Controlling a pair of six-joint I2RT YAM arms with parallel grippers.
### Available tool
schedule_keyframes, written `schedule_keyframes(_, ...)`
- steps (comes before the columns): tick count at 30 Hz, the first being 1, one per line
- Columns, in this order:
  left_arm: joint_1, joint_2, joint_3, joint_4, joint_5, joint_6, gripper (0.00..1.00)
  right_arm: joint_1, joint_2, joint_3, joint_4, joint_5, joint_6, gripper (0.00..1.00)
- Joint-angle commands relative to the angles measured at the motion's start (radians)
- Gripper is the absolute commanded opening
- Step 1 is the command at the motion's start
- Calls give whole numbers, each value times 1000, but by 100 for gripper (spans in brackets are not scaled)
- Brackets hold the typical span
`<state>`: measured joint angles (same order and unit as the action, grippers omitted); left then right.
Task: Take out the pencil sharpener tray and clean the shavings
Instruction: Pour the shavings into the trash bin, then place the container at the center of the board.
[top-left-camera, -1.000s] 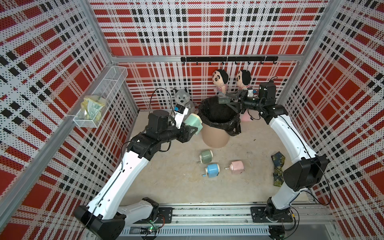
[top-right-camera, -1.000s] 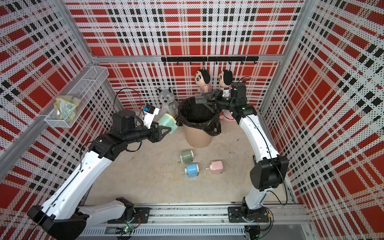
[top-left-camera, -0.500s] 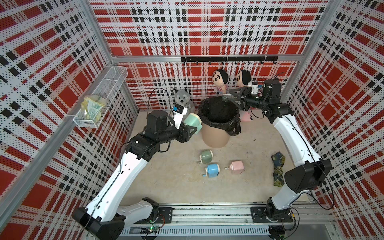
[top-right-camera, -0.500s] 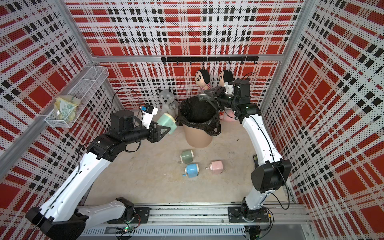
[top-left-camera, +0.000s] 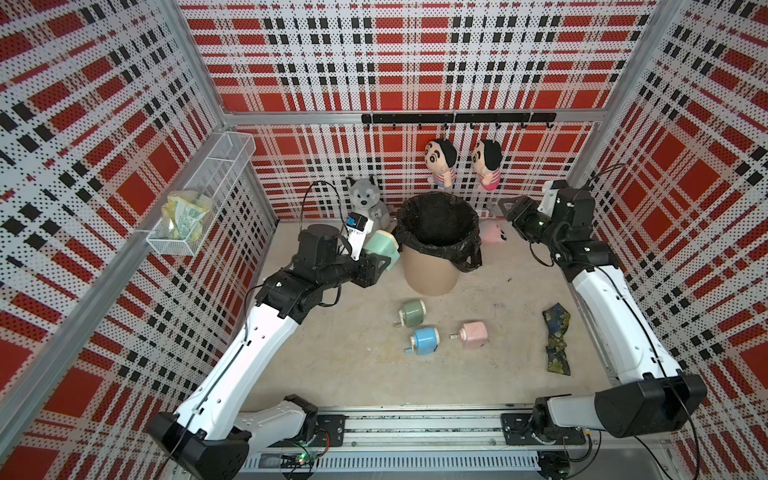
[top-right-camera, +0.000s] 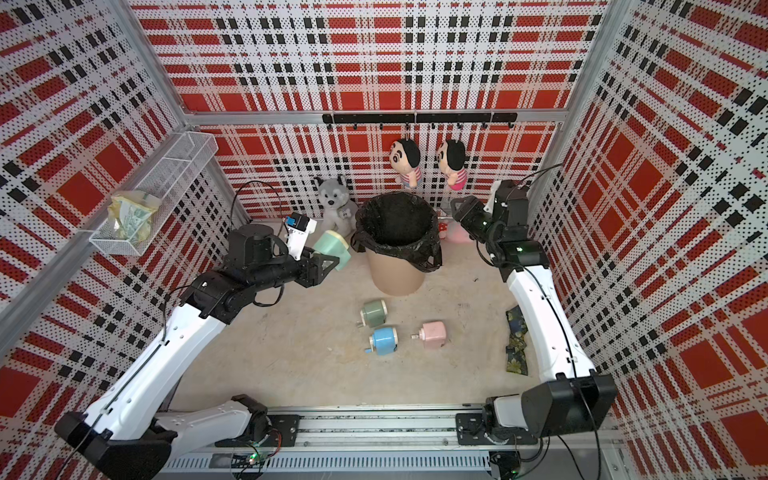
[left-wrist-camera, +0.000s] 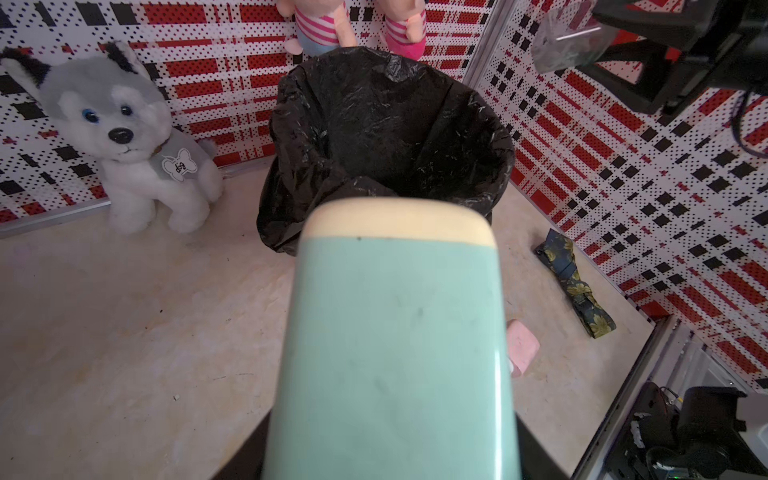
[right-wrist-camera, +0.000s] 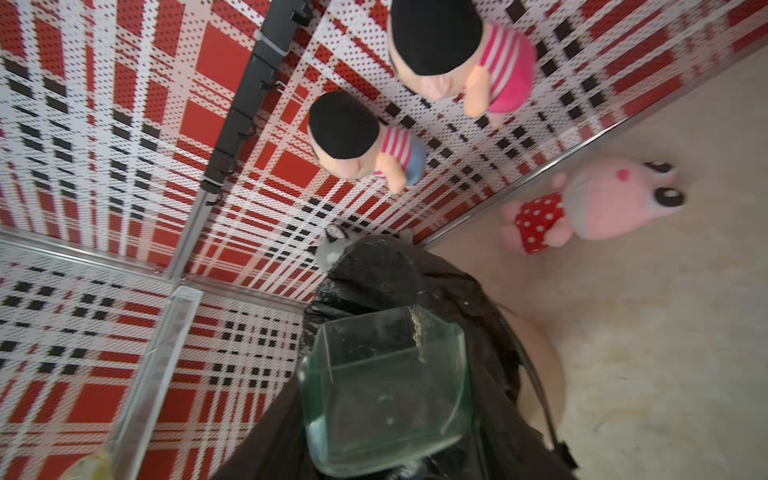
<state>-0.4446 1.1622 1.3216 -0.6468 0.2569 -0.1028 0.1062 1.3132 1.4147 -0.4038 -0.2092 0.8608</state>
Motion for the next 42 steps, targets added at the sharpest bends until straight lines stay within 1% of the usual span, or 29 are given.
schedule_keyframes(1, 5, -28, -31, 75, -47, -3, 50, 0, -96, -150, 48, 205, -94, 53)
schedule_keyframes(5, 6, -41, -69, 100, -74, -4, 51, 2, -185, -359, 114, 310, -113, 53)
schedule_keyframes(8, 5, -37, -88, 113, -72, -8, 52, 14, -215, -478, 131, 333, -114, 53)
schedule_keyframes(9, 5, -36, -94, 118, -67, -12, 52, 25, -221, -511, 166, 385, -111, 53)
schedule_keyframes(12, 2, -35, -124, 138, -56, -17, 51, 80, -221, -604, 211, 475, -102, 54)
schedule_keyframes(14, 2, -40, -147, 154, -54, -22, 51, 113, -206, -663, 251, 510, -85, 54)
schedule_keyframes(17, 0, -50, -170, 173, -48, -25, 51, 128, -176, -739, 321, 539, -49, 54)
schedule_keyframes(21, -1, -57, -189, 184, -44, -27, 51, 161, -123, -793, 392, 611, -27, 54)
schedule_keyframes(24, -6, -63, -192, 187, -49, -29, 51, 210, -86, -812, 442, 698, -31, 54)
schedule_keyframes(27, -12, -71, -201, 198, -49, -30, 51, 271, -41, -831, 509, 824, -49, 54)
schedule_keyframes(31, -21, -70, -209, 203, -48, -32, 52, 312, 51, -857, 582, 912, -33, 54)
schedule_keyframes(35, -34, -72, -209, 203, -53, -28, 52, 341, 116, -893, 671, 959, -29, 54)
schedule_keyframes(42, -57, -76, -219, 208, -65, -21, 52, 349, 202, -920, 763, 992, -37, 56)
